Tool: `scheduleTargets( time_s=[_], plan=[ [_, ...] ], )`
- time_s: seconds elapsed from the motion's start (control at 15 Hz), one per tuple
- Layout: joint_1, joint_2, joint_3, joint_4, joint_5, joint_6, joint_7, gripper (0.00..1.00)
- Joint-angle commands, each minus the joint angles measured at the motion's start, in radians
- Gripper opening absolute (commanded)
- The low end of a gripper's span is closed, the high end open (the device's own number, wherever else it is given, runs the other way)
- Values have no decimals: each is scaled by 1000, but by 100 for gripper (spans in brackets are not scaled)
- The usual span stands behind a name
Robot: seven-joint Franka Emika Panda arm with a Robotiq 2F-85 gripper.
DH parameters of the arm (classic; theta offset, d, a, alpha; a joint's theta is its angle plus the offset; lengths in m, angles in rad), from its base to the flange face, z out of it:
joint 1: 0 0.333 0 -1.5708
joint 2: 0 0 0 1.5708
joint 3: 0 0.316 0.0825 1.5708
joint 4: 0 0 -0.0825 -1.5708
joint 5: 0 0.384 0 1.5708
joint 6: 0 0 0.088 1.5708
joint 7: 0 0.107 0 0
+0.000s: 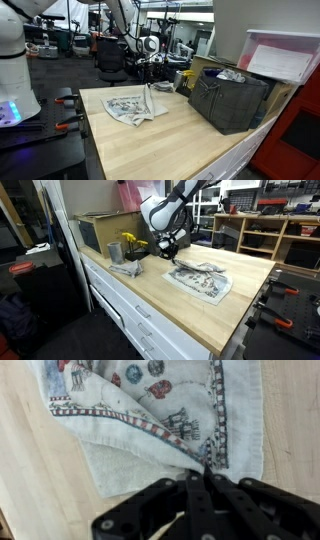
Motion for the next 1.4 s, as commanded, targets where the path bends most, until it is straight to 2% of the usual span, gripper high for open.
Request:
scheduleTargets(
  time_s=[0.0,0.6,0.67,0.73,1.0,1.33],
  plan=[
    [8,23,11,45,26,-55,12,1],
    [12,75,42,137,93,-60,0,1],
    [15,78,37,141,86,-42,-3,29],
    [19,79,28,144,75,-29,2,30],
    [12,78,-2,151,55,-3,11,59],
    [-6,61,-71,126,-10,39,-1,96]
  ],
)
